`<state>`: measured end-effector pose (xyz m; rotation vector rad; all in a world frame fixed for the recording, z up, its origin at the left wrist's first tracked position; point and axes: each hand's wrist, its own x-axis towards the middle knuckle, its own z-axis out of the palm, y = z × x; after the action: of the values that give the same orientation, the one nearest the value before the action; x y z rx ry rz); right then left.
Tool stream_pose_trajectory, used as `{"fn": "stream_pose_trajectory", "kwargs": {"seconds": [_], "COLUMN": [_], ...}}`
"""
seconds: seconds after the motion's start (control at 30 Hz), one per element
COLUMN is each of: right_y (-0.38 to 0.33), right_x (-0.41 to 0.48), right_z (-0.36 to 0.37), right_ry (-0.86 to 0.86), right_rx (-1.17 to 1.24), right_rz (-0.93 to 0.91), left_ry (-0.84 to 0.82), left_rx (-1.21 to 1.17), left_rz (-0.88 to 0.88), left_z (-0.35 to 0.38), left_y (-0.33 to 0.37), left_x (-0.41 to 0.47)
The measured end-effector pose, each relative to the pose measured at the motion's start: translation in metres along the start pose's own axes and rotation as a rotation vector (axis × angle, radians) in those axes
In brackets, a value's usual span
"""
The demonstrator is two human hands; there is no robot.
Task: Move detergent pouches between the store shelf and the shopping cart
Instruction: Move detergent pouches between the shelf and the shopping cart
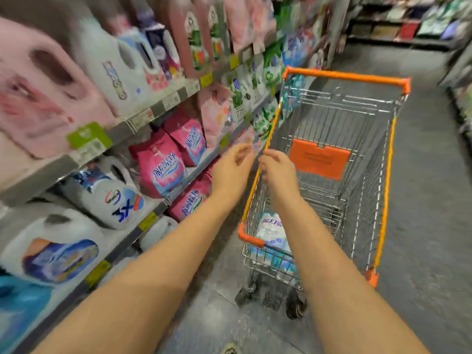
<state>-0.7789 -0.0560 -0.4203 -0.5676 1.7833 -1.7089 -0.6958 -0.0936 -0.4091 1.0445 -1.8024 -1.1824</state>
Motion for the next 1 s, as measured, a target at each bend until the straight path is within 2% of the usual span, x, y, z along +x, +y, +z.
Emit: {"fn": "stream_pose_trajectory", "kwargs": {"seconds": [0.17, 0.3, 0.47, 0.77, 1.0], "right_y": [-0.067, -0.100, -0.127, -0.181, -0.211], "right_x": [-0.070, -0.129, -0.194, -0.298, -0.362], "right_z": [0.001, -0.008, 0.010, 0.113, 0.213], "right_ry": [-0.193, -0.327, -0.485, -0.741, -0.814], "right_rx": [0.023, 0.015, 0.060, 0.116, 0.118], "right_rz": [-0.205, -0.348, -0.413, -0.574, -0.711], "left_ry": [0.215, 0.318, 0.421, 0.636, 0.728], "left_rx": [-0.044, -0.071, -0.095, 0.068, 0.210], "left_rz": [0.127, 0.201, 0.264, 0.396, 0.441], "left_z": [-0.061, -0.095, -0.152, -0.300, -0.428], "left_y": [0.060, 0.094, 0.121, 0.159, 0.164], "left_x": [-0.049, -0.102, -0.161, -0.221, -0.244]}}
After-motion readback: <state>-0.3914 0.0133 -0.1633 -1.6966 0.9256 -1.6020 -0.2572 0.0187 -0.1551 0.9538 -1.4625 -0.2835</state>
